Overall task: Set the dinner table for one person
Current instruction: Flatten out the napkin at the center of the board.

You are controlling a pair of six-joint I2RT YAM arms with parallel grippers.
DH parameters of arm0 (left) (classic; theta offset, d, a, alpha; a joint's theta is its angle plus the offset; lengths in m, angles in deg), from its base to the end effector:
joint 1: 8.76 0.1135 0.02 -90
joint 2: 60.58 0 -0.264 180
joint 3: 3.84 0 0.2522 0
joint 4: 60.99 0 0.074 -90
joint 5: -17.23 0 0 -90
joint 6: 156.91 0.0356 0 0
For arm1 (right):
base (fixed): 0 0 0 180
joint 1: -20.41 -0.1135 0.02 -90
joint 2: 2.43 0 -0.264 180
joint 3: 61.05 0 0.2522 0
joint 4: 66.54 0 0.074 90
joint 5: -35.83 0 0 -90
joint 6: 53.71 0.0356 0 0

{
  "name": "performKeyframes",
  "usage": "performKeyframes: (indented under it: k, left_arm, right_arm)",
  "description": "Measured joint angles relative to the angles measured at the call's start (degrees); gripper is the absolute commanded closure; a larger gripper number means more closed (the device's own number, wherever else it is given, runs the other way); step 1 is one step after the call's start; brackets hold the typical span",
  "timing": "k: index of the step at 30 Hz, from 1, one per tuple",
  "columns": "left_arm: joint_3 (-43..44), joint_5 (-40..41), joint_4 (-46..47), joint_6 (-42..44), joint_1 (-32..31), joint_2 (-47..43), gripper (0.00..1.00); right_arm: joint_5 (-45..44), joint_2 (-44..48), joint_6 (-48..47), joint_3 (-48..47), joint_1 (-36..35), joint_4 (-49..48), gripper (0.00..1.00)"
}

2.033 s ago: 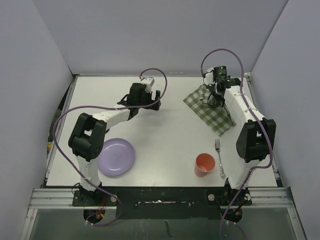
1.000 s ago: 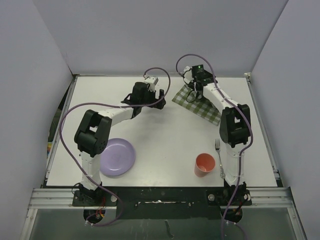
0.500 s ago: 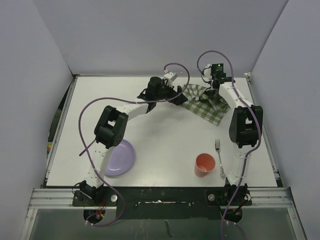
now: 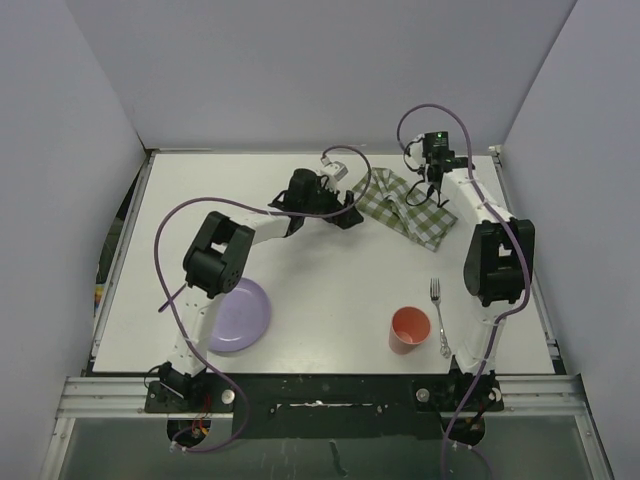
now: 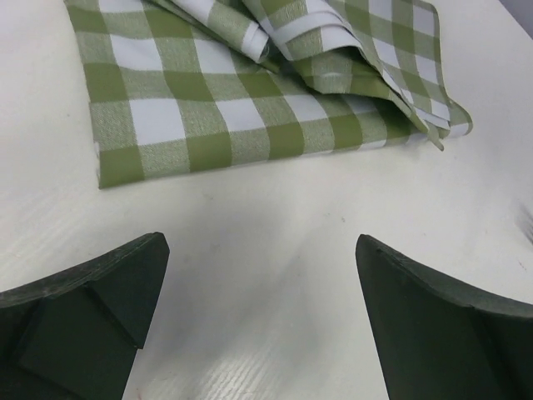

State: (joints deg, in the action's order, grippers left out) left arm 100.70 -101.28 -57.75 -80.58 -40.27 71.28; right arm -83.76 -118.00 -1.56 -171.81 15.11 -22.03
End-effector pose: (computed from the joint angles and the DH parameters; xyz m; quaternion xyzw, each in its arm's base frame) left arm 0.4313 -0.2844 0.1514 0.2584 0.7826 -0.3933 0.4075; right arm 0.4534 0.0244 0.2509 -0.2508 0.8757 -0.3240 0.2555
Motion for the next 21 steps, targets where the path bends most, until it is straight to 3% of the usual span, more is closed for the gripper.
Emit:
performKeyframes:
  k: [5, 8, 11, 14, 17, 18, 20, 21]
  left_arm:
    - [5.20, -1.73, -0.15, -0.87, 1.09, 0.02, 0.02]
    - [14.69, -2.91, -0.87, -2.14, 1.33, 0.70, 0.02]
    - [29.55, -2.71, -4.20, -2.62, 1.36, 4.79, 0.02]
    - [42.49, -0.87, -9.29, -4.35, 1.49, 10.25, 0.12]
    - [44.52, 1.64, -13.44, -6.14, 2.12, 13.07, 0.39]
    - [44.52, 2.75, -15.39, -6.54, 2.47, 14.38, 0.44]
    - [44.52, 5.51, -19.56, -6.16, 3.02, 17.51, 0.43]
    - [44.52, 6.51, -21.29, -5.95, 3.17, 18.71, 0.37]
  right_arm:
    - [0.87, 5.53, 3.32, 0.61, -2.03, 1.33, 0.87]
    - [0.79, 9.55, 4.76, 3.23, -0.26, 1.53, 0.87]
    - [0.48, 12.20, 5.60, 6.10, 1.05, 1.95, 0.87]
    - [0.28, 13.66, 6.27, 9.20, 1.40, 2.43, 0.87]
    - [0.28, 13.97, 6.93, 11.02, 1.20, 3.65, 0.87]
    - [0.31, 13.97, 7.04, 11.26, 1.16, 4.15, 0.87]
    - [0.26, 14.03, 7.08, 11.30, 1.14, 5.03, 0.87]
    - [0.24, 14.12, 7.08, 11.30, 1.14, 5.16, 0.87]
